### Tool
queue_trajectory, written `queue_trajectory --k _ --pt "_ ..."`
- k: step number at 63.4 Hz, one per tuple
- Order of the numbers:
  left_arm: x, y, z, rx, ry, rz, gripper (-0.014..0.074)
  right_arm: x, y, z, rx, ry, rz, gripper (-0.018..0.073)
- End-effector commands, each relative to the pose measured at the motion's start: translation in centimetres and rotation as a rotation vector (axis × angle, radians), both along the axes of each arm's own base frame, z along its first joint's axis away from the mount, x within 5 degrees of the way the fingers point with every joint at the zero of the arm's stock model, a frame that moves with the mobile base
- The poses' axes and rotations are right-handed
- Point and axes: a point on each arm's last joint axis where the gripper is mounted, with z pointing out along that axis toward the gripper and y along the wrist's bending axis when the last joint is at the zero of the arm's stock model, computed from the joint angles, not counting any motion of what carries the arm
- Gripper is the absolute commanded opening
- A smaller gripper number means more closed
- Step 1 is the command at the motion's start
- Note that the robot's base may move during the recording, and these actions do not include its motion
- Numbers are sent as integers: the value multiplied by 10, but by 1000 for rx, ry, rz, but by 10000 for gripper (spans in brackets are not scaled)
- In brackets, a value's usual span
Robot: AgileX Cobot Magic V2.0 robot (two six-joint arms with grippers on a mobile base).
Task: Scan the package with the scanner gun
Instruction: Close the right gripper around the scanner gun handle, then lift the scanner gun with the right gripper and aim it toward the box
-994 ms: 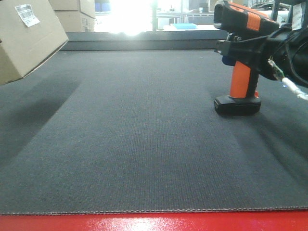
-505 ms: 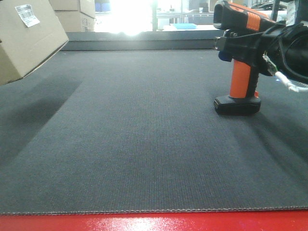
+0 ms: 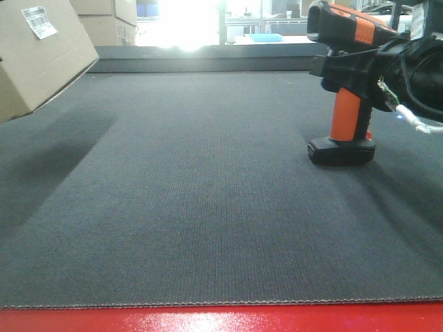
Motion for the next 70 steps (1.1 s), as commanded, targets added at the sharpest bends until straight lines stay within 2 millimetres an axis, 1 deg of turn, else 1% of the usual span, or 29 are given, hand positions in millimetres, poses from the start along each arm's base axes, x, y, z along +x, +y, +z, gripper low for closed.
queue_trajectory --k 1,6,11,28,41,48,55,62,70 --pt "-3 0 8 -15 -31 5 82 0 0 1 2 -6 -2 228" --pt "-3 0 8 -15 -31 5 82 0 0 1 2 -6 -2 144" --pt "-3 0 8 -15 -31 5 82 0 0 1 2 -6 -2 106" --pt "-3 0 8 -15 -31 5 82 1 0 4 2 -32 -3 104" --pt "-3 0 8 -15 -31 5 82 2 10 15 -92 -124 100 104" --pt "-3 0 8 -15 -29 5 82 6 11 20 -103 -124 102 104" --pt "-4 -1 7 -15 -20 2 82 12 13 28 -203 -131 105 104" --pt "-4 -1 7 -15 -13 0 82 21 16 37 -258 -119 111 104" --pt "-4 -1 7 -15 -13 0 82 37 21 53 -301 -116 123 104"
